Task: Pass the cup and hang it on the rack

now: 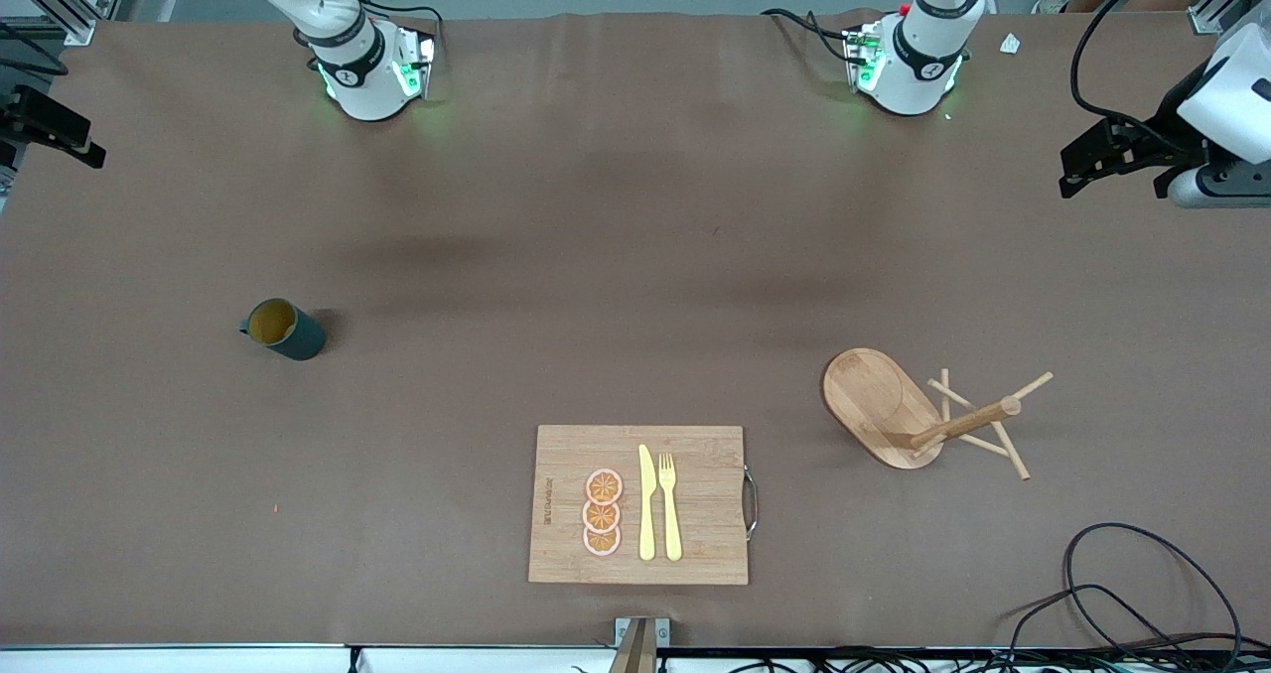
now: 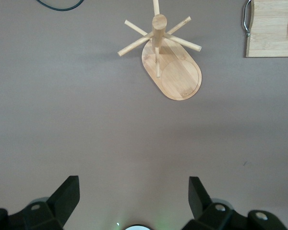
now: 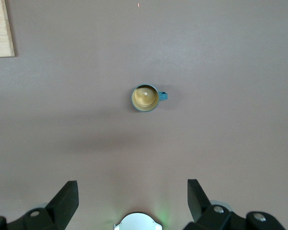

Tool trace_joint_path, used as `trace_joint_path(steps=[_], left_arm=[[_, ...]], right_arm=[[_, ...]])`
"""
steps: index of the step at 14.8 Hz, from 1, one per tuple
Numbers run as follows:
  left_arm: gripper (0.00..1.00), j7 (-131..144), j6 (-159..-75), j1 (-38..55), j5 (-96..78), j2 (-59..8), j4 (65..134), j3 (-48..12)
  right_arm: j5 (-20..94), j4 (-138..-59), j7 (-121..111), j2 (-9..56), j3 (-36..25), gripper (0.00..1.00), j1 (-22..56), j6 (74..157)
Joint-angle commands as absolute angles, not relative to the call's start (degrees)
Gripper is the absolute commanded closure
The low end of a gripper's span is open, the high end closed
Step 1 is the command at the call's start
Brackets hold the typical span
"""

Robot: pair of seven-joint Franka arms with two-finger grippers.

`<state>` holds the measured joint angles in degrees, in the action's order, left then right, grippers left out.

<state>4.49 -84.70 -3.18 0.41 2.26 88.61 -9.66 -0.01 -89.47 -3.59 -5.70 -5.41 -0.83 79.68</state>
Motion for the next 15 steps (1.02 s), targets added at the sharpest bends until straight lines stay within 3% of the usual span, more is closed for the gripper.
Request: trace_joint_path(steps=[1, 9, 12, 15], left_arm=[[0.00, 4.48, -83.85, -3.52, 0.26, 3.07, 88.16, -9.84], [0.00, 4.13, -83.85, -3.60, 0.26, 2.64, 88.50, -9.84], [0.00, 4.13, -83.85, -3.60, 0.26, 2.46, 88.51, -9.84], [0.00, 3.69, -83.85, -3.60, 0.26, 2.37, 88.51, -9.84]], right_arm=[[0.09, -90.26, -3.08, -6.68, -5.27, 0.00, -1.14, 79.72], [-0.35, -89.21, -2.55, -5.98, -5.27, 0.00, -1.23, 79.72], [-0.18, -89.21, -2.90, -3.61, -5.27, 0.00, -3.24, 81.03], [0.70, -89.03, -3.42, 3.84, -5.19, 0.00, -6.67, 82.70]])
